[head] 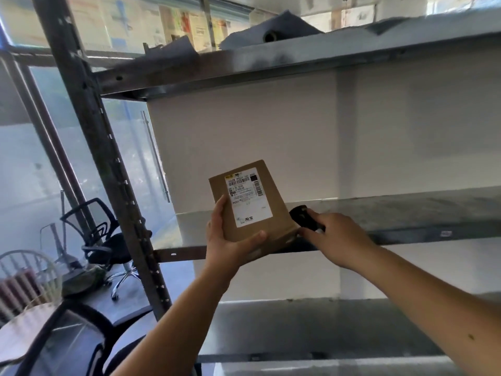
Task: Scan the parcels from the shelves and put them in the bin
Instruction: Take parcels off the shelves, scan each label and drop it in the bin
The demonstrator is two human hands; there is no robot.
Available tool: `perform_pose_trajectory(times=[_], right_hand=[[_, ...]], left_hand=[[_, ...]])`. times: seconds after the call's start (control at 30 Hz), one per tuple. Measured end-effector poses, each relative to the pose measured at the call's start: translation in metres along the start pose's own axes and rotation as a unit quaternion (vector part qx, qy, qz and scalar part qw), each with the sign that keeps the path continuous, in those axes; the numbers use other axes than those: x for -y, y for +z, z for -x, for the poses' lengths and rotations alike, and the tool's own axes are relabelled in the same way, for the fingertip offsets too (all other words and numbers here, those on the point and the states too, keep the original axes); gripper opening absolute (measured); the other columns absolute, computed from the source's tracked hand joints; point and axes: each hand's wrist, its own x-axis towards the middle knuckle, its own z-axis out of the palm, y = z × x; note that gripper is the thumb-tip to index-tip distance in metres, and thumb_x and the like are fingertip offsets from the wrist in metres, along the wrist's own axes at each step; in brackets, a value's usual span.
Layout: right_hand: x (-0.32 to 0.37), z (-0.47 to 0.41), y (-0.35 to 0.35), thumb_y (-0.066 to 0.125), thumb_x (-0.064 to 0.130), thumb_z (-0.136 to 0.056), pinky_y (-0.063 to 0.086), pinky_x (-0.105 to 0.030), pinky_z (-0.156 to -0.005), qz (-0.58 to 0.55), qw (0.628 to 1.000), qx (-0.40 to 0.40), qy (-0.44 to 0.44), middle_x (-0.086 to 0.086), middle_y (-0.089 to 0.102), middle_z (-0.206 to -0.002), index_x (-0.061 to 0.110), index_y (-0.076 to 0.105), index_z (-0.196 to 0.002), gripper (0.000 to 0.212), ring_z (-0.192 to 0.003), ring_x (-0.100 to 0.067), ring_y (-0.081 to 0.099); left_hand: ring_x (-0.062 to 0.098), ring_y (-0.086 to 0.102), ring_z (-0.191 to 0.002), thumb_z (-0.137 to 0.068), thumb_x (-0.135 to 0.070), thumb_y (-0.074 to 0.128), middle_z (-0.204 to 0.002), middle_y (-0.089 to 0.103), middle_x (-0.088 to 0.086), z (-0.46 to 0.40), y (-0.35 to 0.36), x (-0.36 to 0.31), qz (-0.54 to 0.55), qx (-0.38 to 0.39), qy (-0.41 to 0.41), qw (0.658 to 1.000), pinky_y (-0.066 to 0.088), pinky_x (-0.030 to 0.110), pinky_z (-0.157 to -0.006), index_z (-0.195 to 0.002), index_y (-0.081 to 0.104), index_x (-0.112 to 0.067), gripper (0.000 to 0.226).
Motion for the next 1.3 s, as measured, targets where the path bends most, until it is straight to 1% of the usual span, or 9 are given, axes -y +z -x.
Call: perform_pose_trajectory(times=[0.13,0.27,0.47,0.63,0.77,0.87,0.97,1.23,1.3], right_hand=[[-0.008,0.014,-0.003,0.052,0.056,-0.102,0.043,-0.018,-0.064,-0.016,1.0,0.014,0.002,0.006,0.067,-0.112,0.041,0.042,-0.155,0.055,-0.078,-0.001,0.054],[-0.013,0.02,-0.006,0.05,0.055,-0.104,0.043,-0.018,-0.056,-0.042,0.999,0.026,-0.013,0.018,0.062,-0.083,0.045,0.049,-0.149,0.046,-0.072,-0.003,0.06],[-0.008,0.028,-0.015,0.052,0.057,-0.103,0.036,-0.012,-0.055,-0.045,0.999,0.03,0.003,0.018,0.059,-0.097,0.042,0.051,-0.148,0.047,-0.074,0.005,0.052],[-0.003,0.046,-0.02,0.055,0.058,-0.101,0.051,-0.026,-0.086,-0.084,0.995,0.031,0.039,0.011,0.065,-0.129,0.039,0.054,-0.148,0.051,-0.102,-0.007,0.061],[0.006,0.072,-0.026,0.06,0.058,-0.099,0.049,-0.033,-0.102,-0.1,0.993,0.0,0.064,0.015,0.061,-0.133,0.042,0.053,-0.148,0.052,-0.12,-0.01,0.057],[0.017,0.093,-0.03,0.06,0.056,-0.099,0.051,-0.032,-0.098,-0.079,0.994,-0.014,0.075,0.013,0.067,-0.127,0.042,0.058,-0.144,0.048,-0.112,-0.007,0.06],[0.032,0.116,-0.03,0.06,0.053,-0.1,0.047,-0.023,-0.08,-0.05,0.994,-0.023,0.095,0.016,0.065,-0.115,0.04,0.059,-0.142,0.044,-0.098,0.0,0.058],[0.069,0.162,-0.032,0.063,0.059,-0.095,0.05,-0.027,-0.073,0.017,0.987,0.002,0.159,0.015,0.069,-0.103,0.042,0.055,-0.146,0.055,-0.085,-0.007,0.066],[0.075,0.169,-0.032,0.063,0.06,-0.094,0.054,-0.029,-0.079,0.028,0.984,0.014,0.176,0.013,0.071,-0.106,0.041,0.055,-0.147,0.057,-0.088,-0.009,0.068]], left_hand=[[0.025,0.061,-0.128,-0.067,-0.014,0.088,-0.149,0.05,-0.006,0.014,0.014,0.003,0.121,0.012,-0.029,0.992,0.061,0.048,-0.095,-0.148,0.041,-0.058,0.104],[0.024,0.063,-0.126,-0.063,-0.001,0.086,-0.149,0.051,-0.004,0.02,0.02,0.006,0.135,0.012,-0.017,0.991,0.06,0.044,-0.092,-0.151,0.041,-0.053,0.112],[0.026,0.058,-0.129,-0.052,-0.018,0.101,-0.146,0.049,-0.001,0.02,0.023,0.001,0.057,0.008,0.009,0.998,0.061,0.045,-0.095,-0.143,0.047,-0.048,0.109],[0.021,0.051,-0.133,-0.047,-0.037,0.106,-0.15,0.038,-0.001,0.019,0.017,-0.001,-0.049,0.013,0.047,0.998,0.06,0.045,-0.098,-0.138,0.043,-0.059,0.114],[0.013,0.043,-0.134,-0.049,-0.043,0.101,-0.151,0.027,-0.008,0.016,0.013,-0.005,-0.135,0.034,0.108,0.984,0.053,0.036,-0.105,-0.134,0.037,-0.068,0.11],[0.023,0.036,-0.141,-0.053,-0.04,0.103,-0.153,0.019,-0.014,0.015,0.01,-0.006,-0.182,0.053,0.135,0.972,0.05,0.049,-0.112,-0.137,0.032,-0.07,0.113],[0.027,0.03,-0.145,-0.055,-0.04,0.102,-0.155,0.014,-0.017,0.015,0.007,-0.006,-0.202,0.073,0.154,0.964,0.047,0.057,-0.113,-0.14,0.03,-0.068,0.116],[0.021,0.029,-0.144,-0.061,-0.031,0.102,-0.159,0.009,-0.014,0.014,-0.007,-0.007,-0.201,0.117,0.167,0.958,0.044,0.049,-0.117,-0.136,0.023,-0.074,0.117],[0.018,0.028,-0.142,-0.061,-0.031,0.102,-0.161,0.005,-0.014,0.015,-0.01,-0.007,-0.202,0.123,0.17,0.957,0.042,0.044,-0.117,-0.135,0.024,-0.074,0.117]])
